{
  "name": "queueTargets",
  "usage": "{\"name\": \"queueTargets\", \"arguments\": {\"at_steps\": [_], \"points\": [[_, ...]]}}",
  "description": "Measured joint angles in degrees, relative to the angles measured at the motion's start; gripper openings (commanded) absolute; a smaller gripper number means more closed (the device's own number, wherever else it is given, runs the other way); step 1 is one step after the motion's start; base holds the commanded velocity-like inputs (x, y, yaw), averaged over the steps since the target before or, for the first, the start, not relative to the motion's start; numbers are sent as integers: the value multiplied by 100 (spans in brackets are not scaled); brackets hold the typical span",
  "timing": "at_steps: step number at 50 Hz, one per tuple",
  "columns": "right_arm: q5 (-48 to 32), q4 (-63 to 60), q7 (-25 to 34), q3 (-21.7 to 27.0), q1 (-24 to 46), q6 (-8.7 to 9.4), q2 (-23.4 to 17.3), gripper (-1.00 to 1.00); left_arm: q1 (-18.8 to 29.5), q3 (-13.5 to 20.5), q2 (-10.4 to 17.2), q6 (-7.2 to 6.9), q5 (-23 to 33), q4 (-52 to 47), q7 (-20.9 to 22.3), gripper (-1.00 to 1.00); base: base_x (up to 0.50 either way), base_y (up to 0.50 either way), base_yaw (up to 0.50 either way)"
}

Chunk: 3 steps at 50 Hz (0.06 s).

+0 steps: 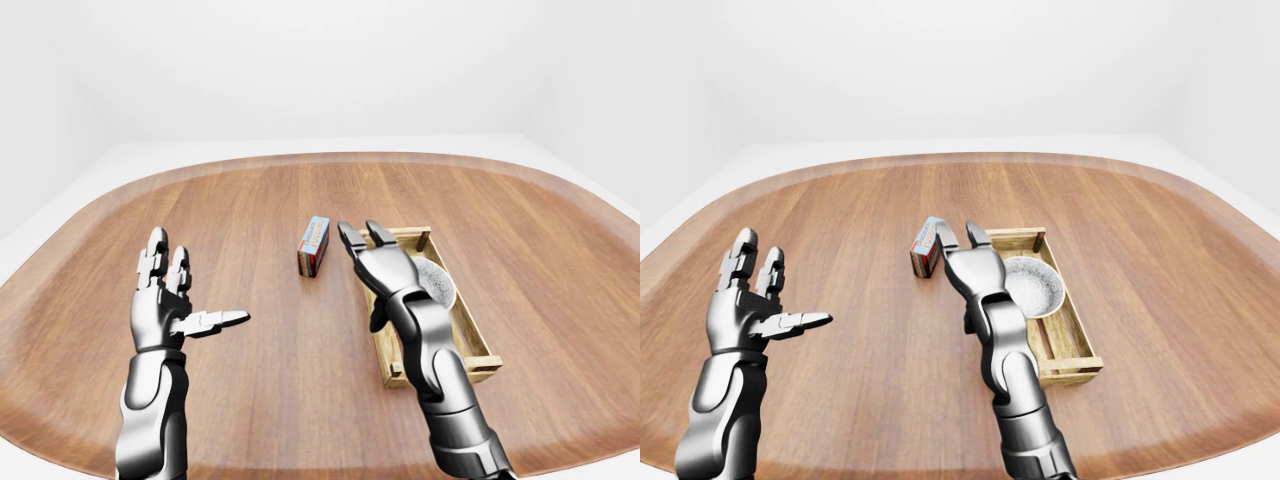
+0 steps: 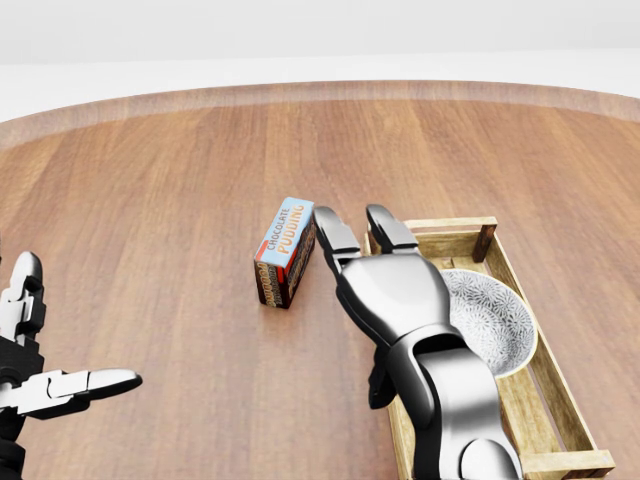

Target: Pick up the bowl on the left and put it in the tray.

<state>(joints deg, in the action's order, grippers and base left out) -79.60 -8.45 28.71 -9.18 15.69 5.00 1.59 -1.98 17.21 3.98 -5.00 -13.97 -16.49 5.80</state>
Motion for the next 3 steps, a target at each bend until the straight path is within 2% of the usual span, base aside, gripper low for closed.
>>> {"name": "queueTargets", "arguments": {"at_steps": [3], "points": [[-130,-247,76,-105,-149,0,87,100,-6,-1,-5,0,2,-4,9,100,0,0,0]]}}
